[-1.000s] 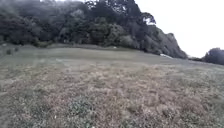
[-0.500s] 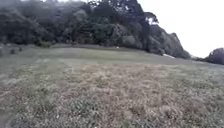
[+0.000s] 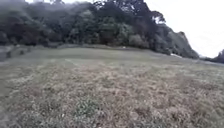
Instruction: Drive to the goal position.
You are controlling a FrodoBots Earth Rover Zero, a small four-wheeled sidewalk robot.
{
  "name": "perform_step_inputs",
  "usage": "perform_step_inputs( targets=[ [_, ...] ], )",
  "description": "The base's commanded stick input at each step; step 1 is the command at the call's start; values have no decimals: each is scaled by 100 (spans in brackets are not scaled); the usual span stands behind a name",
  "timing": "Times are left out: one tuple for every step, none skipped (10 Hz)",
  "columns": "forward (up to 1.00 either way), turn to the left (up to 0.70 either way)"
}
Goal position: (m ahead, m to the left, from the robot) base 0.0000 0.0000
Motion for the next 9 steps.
perform_step_inputs(
  targets=[
    [0, 70],
    [0, 70],
    [0, 70],
    [0, 70],
    [0, 70],
    [0, 70],
    [0, 70],
    [1, 70],
    [2, 70]
  ],
)
